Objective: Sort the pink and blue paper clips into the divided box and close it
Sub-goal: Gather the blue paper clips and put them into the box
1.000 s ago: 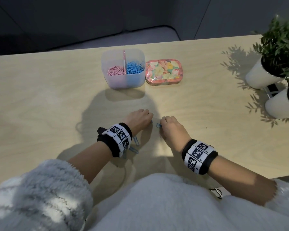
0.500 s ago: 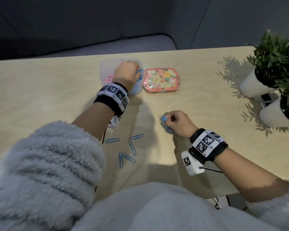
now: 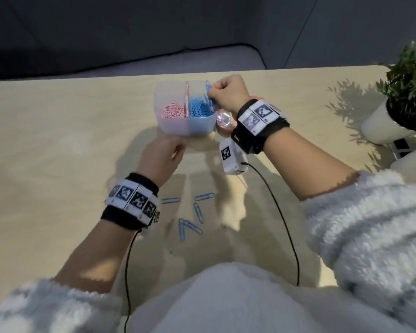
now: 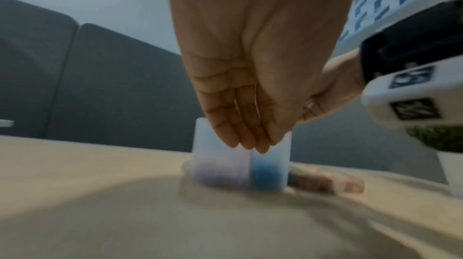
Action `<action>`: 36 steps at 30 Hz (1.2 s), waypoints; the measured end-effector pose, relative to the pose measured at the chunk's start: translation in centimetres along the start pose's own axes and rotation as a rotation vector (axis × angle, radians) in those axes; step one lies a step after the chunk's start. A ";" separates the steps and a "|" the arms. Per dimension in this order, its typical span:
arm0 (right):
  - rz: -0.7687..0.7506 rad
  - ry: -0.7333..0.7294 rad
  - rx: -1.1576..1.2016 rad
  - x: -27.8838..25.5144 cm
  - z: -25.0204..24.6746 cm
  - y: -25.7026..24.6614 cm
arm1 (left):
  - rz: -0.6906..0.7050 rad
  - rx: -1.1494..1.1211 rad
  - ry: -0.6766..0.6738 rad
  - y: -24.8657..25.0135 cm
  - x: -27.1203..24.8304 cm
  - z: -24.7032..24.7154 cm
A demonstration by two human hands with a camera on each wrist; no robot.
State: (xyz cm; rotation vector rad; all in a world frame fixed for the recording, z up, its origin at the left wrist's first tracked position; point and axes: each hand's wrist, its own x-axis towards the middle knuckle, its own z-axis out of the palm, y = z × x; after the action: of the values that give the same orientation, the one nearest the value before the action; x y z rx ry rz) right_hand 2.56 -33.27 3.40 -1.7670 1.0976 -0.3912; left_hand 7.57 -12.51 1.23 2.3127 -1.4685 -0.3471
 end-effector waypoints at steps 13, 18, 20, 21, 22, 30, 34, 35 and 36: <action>-0.267 -0.273 -0.400 -9.2 0.8 2.4 | -0.202 -0.032 -0.207 -4.0 -7.1 3.3; -0.237 -0.540 -0.679 -15.7 2.2 8.2 | -0.192 -0.056 -0.213 -2.5 -8.1 4.2; -0.278 -0.512 -0.736 -17.0 2.9 8.9 | -0.191 -0.045 -0.233 -1.8 -9.0 4.4; -0.285 -0.494 -0.744 -17.4 3.3 9.1 | -0.183 -0.023 -0.272 -1.4 -9.4 4.3; -0.276 -0.490 -0.739 -17.8 3.5 9.2 | -0.175 0.004 -0.320 -1.0 -9.7 4.4; -0.206 -0.526 -0.755 -18.1 3.2 8.8 | -0.251 -0.078 -0.347 -0.3 -10.8 4.6; -0.255 -0.541 -0.791 -18.3 3.2 9.0 | -0.342 -0.135 -0.295 0.2 -10.8 4.8; -0.259 -0.542 -0.794 -18.4 3.1 9.0 | -0.355 -0.129 -0.279 0.4 -10.8 4.9; -0.254 -0.541 -0.790 -18.5 3.1 9.0 | -0.360 -0.111 -0.262 0.6 -10.8 5.0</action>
State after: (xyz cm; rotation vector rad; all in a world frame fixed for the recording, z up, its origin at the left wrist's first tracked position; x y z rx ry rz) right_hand -9.83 -17.45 -1.91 -2.5086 0.6602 0.4312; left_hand 0.51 -3.83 -2.97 2.5081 -1.0965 -0.8369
